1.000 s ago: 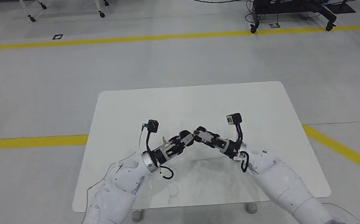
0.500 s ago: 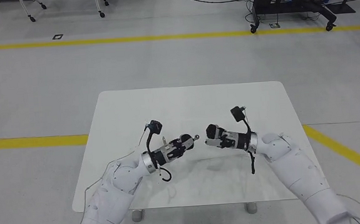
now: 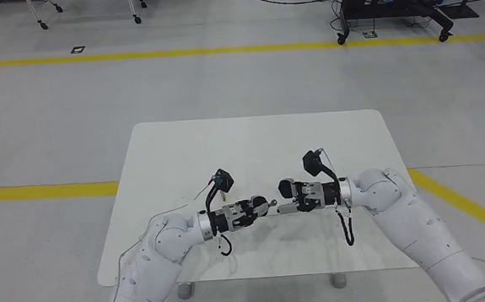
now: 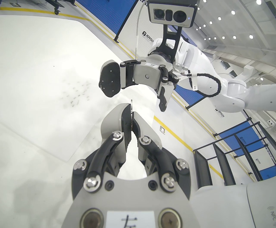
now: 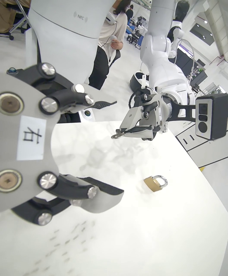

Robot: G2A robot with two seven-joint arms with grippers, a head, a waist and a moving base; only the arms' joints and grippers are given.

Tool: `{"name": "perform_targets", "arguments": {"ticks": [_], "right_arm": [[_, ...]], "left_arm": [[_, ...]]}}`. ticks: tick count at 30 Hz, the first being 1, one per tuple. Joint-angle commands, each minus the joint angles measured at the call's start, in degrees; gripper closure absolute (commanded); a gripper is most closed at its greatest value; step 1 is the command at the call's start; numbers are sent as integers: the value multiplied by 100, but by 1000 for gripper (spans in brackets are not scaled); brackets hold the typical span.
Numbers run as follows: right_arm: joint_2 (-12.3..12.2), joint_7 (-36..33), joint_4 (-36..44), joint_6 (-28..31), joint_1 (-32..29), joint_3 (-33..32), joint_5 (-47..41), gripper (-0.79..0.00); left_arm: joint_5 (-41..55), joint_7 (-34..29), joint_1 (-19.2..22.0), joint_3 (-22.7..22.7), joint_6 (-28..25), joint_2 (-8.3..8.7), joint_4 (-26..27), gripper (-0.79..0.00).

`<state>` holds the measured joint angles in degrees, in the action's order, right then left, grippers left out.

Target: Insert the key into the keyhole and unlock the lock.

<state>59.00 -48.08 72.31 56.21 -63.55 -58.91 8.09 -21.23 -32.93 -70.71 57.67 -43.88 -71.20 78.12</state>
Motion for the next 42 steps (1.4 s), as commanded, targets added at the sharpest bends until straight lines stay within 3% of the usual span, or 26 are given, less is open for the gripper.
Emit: {"name": "perform_targets", "arguments": {"ticks": [1,4,7,14,16,25,26,27,36,42], "right_arm": [[-61,63,-40,63,60,149,-23,-622],[-145,126,-123,125,157,310,-37,-529],[-210,180,-170,179,234,467,-111,-372],[-315,180,-177,179,381,774,-291,-145],[-332,180,-158,179,430,890,-370,-15],[-449,180,-122,179,603,1164,-729,0],[-462,180,-123,179,604,1176,-783,0],[-475,180,-132,179,608,1180,-827,0],[-569,349,-320,179,469,979,-1066,0],[-670,1031,-496,179,100,512,-958,0]], "left_arm": [[-53,-40,10,-30,-20,9,16,0],[-126,-55,19,-77,-29,17,20,0],[-150,-25,26,-113,-31,22,17,0],[-170,13,55,-173,-26,37,-3,0],[-189,34,64,-186,-31,42,-6,0],[-260,165,85,-216,-19,66,1,0],[-266,235,75,-213,11,65,-3,-215],[-272,273,72,-222,47,63,-6,-785],[-277,292,75,-227,70,62,-7,-785],[-652,563,21,-105,258,89,192,-785]]}}
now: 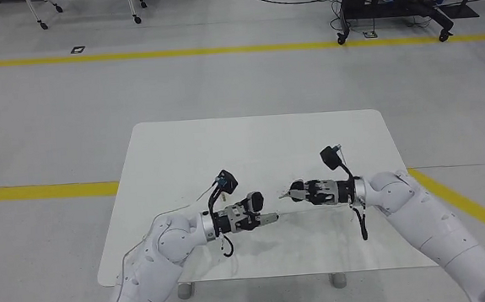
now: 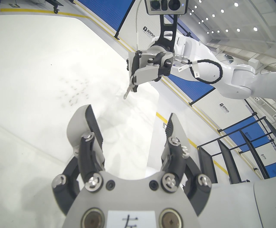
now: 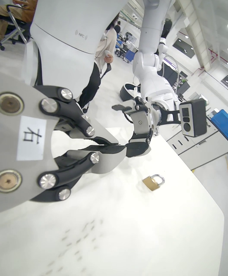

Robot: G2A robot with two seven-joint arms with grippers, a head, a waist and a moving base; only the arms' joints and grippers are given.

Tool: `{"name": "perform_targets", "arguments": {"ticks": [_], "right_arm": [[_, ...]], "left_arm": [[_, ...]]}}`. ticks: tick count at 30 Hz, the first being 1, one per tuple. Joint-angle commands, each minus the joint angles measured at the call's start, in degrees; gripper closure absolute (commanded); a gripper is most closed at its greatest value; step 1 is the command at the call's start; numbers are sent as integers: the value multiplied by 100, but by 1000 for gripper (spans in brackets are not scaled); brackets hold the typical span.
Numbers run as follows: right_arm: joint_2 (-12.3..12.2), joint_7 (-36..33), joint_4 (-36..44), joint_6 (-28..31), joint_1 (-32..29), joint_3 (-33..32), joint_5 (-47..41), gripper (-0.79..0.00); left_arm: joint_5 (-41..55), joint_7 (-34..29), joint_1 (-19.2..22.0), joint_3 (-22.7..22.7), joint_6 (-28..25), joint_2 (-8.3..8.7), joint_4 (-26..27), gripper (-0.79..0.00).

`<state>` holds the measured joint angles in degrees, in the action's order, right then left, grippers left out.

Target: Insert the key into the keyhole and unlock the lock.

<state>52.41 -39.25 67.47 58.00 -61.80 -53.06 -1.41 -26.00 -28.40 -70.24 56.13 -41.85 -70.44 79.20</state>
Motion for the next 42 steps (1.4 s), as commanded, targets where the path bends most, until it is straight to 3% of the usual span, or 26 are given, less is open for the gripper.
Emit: {"name": "perform_targets", "arguments": {"ticks": [1,7,13,15,18,22,29,36,39,42], "right_arm": [[-26,290,-38,0,-144,-160,7,0],[-30,337,-42,0,-165,-189,18,0],[-30,337,-42,0,-165,-189,18,0],[-30,337,-42,0,-165,-189,18,0],[-30,337,-42,0,-165,-189,18,0],[-30,337,-42,0,-165,-189,18,0],[-30,337,-42,0,-165,-189,18,0],[-30,337,-42,0,-165,-189,18,0],[-30,337,-42,0,-165,-189,18,0],[-30,337,-42,0,-165,-189,18,0]], "left_arm": [[-306,216,-67,109,96,28,190,-785],[-1791,281,-387,441,1001,152,1127,-785],[-3493,-523,-700,573,2783,231,2104,-785],[-3326,-757,-703,570,3250,203,2170,-785],[-3392,-898,-497,519,3995,144,1799,-782],[-3326,-957,-129,225,4514,20,1183,-677],[-2910,-785,288,30,4803,-137,441,-388],[-2893,-808,421,-108,4836,-208,200,-286],[-2918,-915,408,-137,4817,-217,221,0],[-2993,-1086,377,-155,4797,-213,278,0]]}}
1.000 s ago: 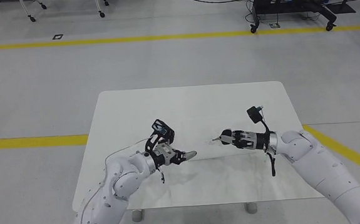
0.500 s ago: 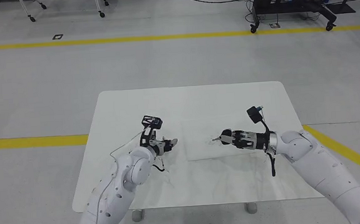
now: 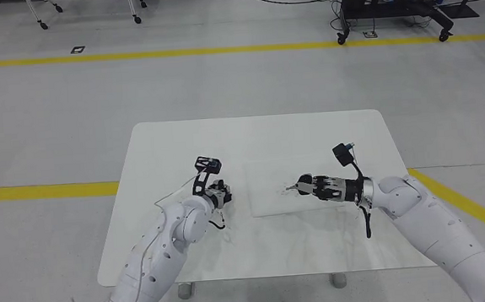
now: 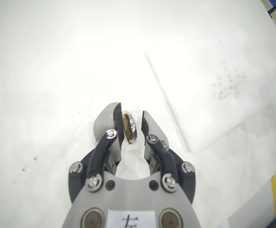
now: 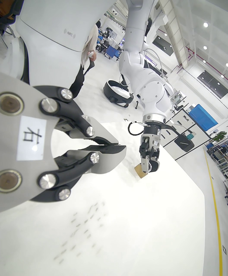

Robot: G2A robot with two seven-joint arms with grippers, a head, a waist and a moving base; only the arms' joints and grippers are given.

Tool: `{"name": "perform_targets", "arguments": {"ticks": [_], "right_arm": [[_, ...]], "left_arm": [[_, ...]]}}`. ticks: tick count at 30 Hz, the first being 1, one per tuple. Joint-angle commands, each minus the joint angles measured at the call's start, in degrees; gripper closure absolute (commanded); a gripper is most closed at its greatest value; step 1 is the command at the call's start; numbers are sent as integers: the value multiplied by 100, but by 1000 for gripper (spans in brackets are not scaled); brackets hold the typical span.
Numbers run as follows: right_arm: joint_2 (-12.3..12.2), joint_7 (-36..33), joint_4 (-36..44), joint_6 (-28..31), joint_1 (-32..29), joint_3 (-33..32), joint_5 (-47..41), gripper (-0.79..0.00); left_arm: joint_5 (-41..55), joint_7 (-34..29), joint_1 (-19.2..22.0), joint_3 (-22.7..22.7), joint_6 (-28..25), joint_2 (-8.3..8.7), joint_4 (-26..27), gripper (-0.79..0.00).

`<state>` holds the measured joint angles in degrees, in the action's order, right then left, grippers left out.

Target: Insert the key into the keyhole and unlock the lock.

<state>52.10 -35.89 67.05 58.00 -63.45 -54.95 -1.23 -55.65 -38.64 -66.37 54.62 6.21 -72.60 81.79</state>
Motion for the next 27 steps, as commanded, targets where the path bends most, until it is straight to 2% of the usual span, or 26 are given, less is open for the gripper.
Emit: {"name": "perform_targets", "arguments": {"ticks": [1,9,16,27], "right_arm": [[0,0,0,0,0,0,0,0],[0,0,0,0,0,0,0,0],[0,0,0,0,0,0,0,0],[0,0,0,0,0,0,0,0]], "left_arm": [[-69,-119,-19,-13,-28,5,52,0],[-233,-446,-124,-10,-201,29,321,0],[-259,-384,-227,108,-351,54,351,0],[-571,-653,-411,195,-196,88,869,0]]}}
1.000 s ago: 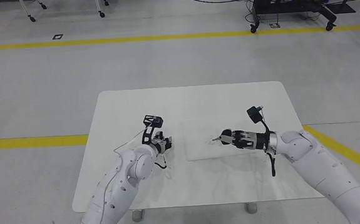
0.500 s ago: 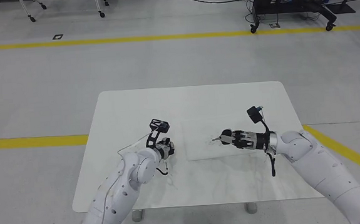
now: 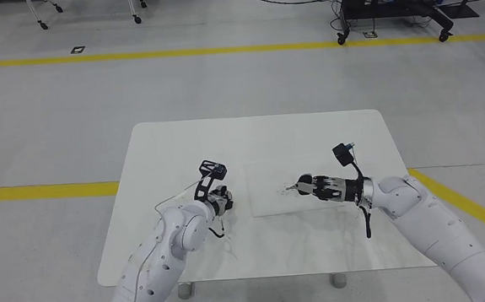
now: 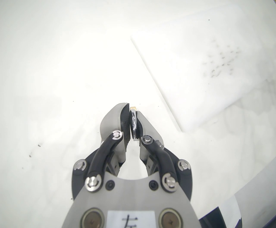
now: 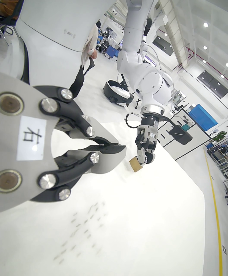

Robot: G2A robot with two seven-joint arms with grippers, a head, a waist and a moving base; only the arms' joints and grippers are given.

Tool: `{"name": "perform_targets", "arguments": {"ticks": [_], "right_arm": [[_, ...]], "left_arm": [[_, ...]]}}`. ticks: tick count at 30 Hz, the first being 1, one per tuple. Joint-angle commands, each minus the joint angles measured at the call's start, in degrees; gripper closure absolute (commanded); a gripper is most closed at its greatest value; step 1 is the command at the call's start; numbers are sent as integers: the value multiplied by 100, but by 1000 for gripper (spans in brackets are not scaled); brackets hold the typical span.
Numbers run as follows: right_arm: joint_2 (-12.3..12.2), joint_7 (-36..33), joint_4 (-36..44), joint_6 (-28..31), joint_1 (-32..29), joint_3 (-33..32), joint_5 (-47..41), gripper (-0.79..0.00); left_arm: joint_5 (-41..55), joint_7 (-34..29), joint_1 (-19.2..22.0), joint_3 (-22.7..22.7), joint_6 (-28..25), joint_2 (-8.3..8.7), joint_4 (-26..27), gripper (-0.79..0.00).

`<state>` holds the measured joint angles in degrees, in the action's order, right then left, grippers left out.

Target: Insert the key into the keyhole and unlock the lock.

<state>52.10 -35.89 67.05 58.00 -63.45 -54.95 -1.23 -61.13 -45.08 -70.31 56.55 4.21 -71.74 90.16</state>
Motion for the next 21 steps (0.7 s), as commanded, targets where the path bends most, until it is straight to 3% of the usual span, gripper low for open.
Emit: {"name": "perform_targets", "arguments": {"ticks": [1,4,9,11,14,21], "right_arm": [[0,0,0,0,0,0,0,0],[0,0,0,0,0,0,0,0],[0,0,0,0,0,0,0,0],[0,0,0,0,0,0,0,0],[0,0,0,0,0,0,0,0],[0,0,0,0,0,0,0,0]], "left_arm": [[-48,-39,-35,-7,6,2,51,0],[-144,-134,-43,-30,53,-1,80,-62],[-279,-232,-16,-63,122,-15,78,-40],[-325,-311,-10,-93,132,-21,86,-102],[-365,-350,-18,-130,144,-33,111,-126],[-421,-390,-10,-146,121,-50,95,-83]]}}
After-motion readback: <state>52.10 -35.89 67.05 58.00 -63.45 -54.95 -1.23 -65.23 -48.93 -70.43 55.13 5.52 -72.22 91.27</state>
